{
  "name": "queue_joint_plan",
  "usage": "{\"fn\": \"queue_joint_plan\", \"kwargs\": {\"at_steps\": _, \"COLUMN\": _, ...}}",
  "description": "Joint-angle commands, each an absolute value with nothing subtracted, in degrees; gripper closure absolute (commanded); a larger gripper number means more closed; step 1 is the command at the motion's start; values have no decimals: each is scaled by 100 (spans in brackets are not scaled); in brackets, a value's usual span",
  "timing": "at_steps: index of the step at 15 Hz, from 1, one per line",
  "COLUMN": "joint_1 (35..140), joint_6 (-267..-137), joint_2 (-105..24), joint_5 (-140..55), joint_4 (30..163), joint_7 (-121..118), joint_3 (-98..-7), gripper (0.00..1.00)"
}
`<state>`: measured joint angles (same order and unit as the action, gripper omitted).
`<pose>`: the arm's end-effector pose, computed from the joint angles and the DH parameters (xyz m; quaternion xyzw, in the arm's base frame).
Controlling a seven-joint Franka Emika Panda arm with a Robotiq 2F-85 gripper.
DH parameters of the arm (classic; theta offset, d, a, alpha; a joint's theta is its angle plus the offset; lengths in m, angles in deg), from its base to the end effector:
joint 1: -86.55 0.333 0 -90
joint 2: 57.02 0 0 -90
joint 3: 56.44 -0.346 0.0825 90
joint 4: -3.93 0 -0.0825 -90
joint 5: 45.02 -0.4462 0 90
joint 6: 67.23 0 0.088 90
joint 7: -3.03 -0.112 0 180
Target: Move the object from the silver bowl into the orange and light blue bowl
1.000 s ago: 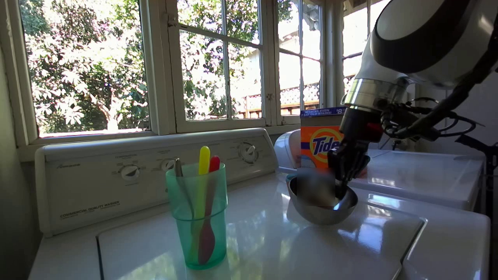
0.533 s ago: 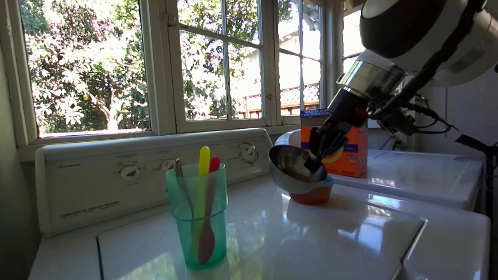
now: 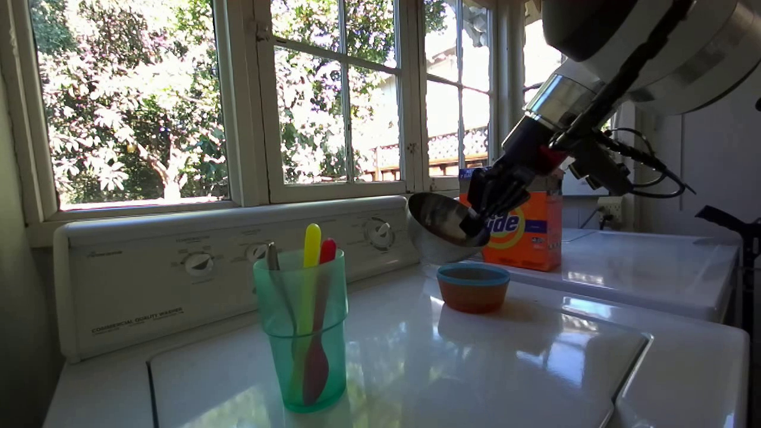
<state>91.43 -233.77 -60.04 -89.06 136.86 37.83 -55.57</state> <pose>0.5875 -0.0003 0.4096 -0.9360 0.0084 -0.3332 0.1134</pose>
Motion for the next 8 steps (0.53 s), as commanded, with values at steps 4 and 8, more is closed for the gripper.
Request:
{"fn": "queue_joint_plan", "kwargs": {"at_steps": 4, "joint_1": 9109, "joint_6": -23377, "joint_2": -6041, "joint_5": -8907, "joint_4": 13686, "joint_7": 3782, "joint_3": -5519, "gripper": 99}}
{"fn": "queue_joint_plan", "kwargs": {"at_steps": 8, "joint_1": 8900, "joint_6": -24363, "joint_2": -5903, "joint_5": -8630, "joint_4": 13667, "joint_7": 3566, "joint_3": -5392, "gripper": 99}}
